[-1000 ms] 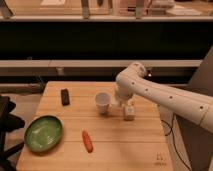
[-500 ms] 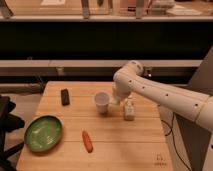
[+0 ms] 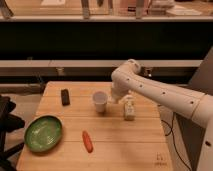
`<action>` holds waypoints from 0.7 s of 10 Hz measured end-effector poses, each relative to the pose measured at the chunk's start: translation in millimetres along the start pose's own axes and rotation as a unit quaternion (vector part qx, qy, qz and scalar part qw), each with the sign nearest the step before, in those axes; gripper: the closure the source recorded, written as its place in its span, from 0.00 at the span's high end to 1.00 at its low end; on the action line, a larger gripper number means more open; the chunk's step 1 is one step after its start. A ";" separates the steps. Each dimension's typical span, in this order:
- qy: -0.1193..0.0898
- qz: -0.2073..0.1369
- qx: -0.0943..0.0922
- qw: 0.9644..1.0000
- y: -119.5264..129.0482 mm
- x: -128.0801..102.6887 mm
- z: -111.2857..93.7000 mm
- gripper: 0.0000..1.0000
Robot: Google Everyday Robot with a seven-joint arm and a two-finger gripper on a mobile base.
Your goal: Place the white sponge in the ceramic cup
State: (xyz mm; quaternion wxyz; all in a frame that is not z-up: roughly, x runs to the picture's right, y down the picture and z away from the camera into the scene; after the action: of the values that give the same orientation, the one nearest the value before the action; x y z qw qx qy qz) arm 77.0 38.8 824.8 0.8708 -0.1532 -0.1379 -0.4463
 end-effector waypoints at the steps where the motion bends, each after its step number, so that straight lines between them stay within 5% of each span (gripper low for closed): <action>1: 0.000 -0.002 0.000 1.000 -0.9 0.6 0.5 0.04; 7: 0.000 -0.031 0.007 0.999 -17.6 3.7 5.3 0.04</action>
State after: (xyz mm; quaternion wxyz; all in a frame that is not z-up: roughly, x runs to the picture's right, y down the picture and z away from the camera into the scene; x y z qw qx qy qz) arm 64.1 28.4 833.6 0.8577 -0.1430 -0.1461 -0.4718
